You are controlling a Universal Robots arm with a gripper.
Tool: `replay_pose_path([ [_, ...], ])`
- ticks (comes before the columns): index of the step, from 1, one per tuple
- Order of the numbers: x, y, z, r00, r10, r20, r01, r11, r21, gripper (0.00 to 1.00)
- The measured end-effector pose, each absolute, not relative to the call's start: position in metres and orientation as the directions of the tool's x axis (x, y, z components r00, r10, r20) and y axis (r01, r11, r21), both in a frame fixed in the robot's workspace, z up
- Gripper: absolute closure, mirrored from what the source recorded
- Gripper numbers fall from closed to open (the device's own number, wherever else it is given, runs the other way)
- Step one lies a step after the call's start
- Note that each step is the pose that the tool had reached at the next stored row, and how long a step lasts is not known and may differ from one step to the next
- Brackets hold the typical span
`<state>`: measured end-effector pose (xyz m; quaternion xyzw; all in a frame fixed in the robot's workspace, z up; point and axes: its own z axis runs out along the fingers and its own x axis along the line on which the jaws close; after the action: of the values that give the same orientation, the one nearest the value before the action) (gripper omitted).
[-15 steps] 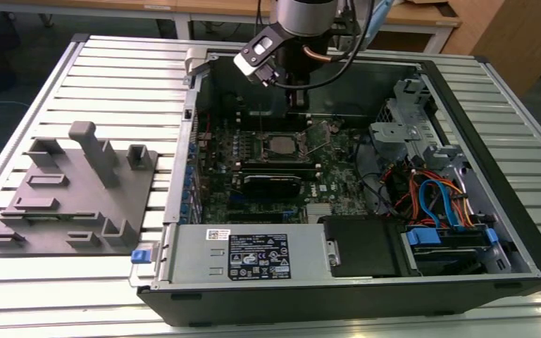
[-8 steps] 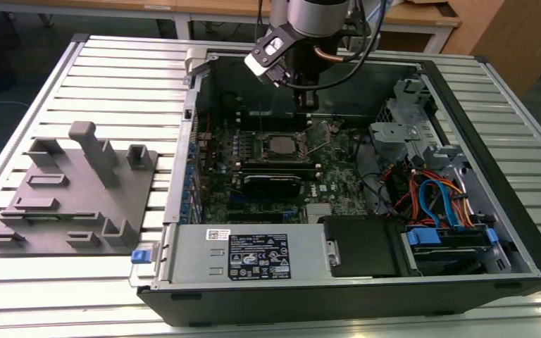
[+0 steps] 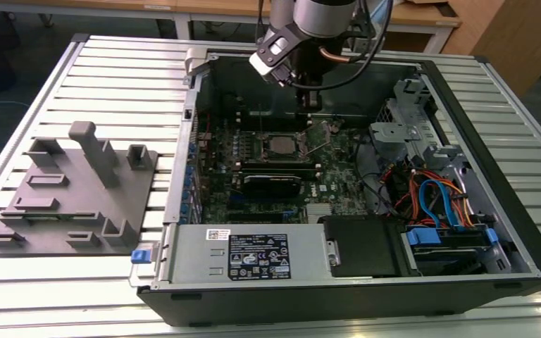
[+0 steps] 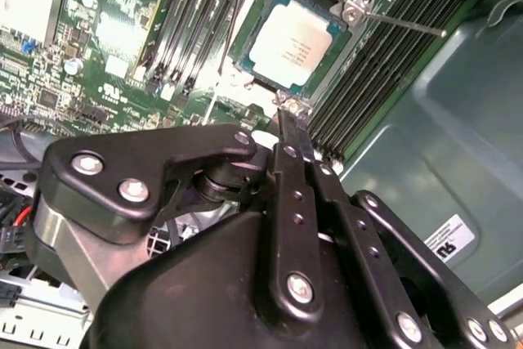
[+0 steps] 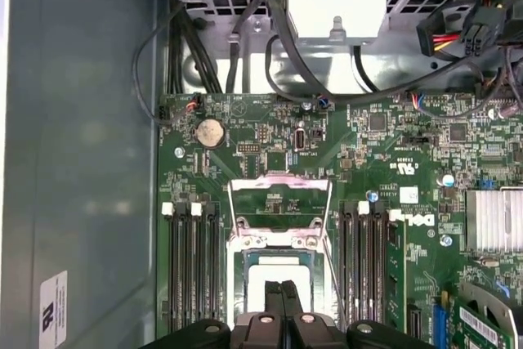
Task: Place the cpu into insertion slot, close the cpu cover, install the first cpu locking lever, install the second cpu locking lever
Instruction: 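Close the cpu cover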
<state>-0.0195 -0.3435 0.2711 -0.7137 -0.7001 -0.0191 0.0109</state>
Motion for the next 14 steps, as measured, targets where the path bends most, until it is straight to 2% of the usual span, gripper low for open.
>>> replay_pose_path([
  [14,-0.004,-0.346,0.268,0.000,0.999,0.042,1.000,0.000,0.010,0.89],
])
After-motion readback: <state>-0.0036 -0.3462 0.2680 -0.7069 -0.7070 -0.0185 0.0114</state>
